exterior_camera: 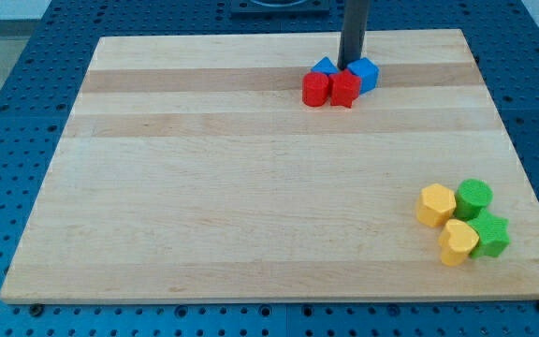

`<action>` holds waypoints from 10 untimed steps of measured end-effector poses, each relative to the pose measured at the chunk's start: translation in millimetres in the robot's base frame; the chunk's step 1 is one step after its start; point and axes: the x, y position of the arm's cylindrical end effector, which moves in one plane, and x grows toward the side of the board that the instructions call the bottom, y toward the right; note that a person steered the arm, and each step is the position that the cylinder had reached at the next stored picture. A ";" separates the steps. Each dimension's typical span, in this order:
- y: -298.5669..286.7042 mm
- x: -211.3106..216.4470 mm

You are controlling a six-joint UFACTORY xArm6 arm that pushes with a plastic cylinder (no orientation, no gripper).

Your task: Slide blue cube above green circle

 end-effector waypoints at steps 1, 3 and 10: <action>0.7 14.5; 34.4 18.7; 20.8 104.4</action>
